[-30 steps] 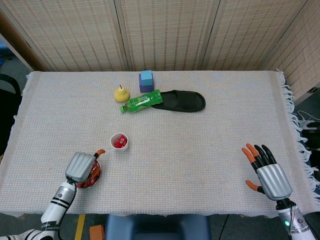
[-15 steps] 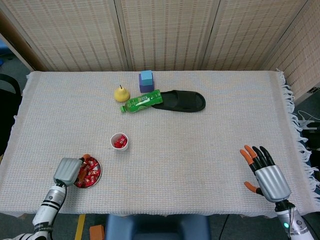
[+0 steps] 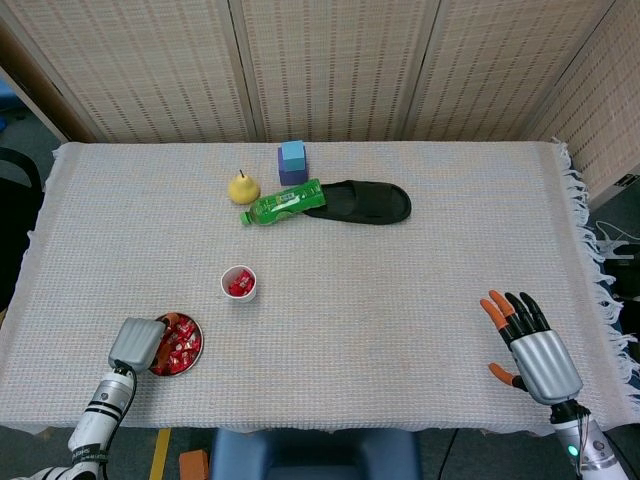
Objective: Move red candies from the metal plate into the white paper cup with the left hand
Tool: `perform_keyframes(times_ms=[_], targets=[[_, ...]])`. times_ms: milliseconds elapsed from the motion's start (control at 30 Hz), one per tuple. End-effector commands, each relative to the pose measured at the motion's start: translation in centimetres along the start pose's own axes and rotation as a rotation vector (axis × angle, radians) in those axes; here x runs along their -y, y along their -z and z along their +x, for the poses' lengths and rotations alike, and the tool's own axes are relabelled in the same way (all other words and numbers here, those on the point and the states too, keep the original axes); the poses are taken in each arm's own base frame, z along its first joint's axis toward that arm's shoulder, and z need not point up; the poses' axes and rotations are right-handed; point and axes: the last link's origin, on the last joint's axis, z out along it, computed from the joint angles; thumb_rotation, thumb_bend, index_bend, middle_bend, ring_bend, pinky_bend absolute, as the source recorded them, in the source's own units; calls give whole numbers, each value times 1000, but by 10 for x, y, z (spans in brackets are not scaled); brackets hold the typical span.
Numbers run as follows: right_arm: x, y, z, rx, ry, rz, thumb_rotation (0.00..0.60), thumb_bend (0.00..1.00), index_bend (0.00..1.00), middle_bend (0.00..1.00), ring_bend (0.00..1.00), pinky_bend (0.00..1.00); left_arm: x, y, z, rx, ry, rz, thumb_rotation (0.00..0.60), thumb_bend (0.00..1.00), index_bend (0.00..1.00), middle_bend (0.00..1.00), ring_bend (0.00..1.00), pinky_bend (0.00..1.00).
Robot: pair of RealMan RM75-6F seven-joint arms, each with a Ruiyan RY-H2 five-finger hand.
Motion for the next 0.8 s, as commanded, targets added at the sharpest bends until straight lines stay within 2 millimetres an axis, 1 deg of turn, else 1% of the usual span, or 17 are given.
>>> perform_keyframes(times_ms=[33, 367, 633, 800], targets=[[0, 0, 0, 2, 0, 0, 600, 59, 0, 0, 0, 0, 0, 0, -1, 1, 0, 0, 600, 409, 293, 1000, 1000, 1000], [0, -1, -1, 4, 1, 0, 600, 59, 0, 0, 0, 0, -4, -3, -6, 9, -13, -11, 600, 407, 297, 1000, 1000, 1000], [0, 0, 0, 5, 0, 0, 600, 59, 0, 0, 0, 0, -5, -5, -6, 4, -17, -10, 600, 406, 364, 1000, 1000, 1000], [0, -1, -1, 8, 2, -1, 600, 59, 0, 0, 0, 0, -6, -5, -7, 2, -16, -14, 600, 407, 379, 1000, 1000, 1000]])
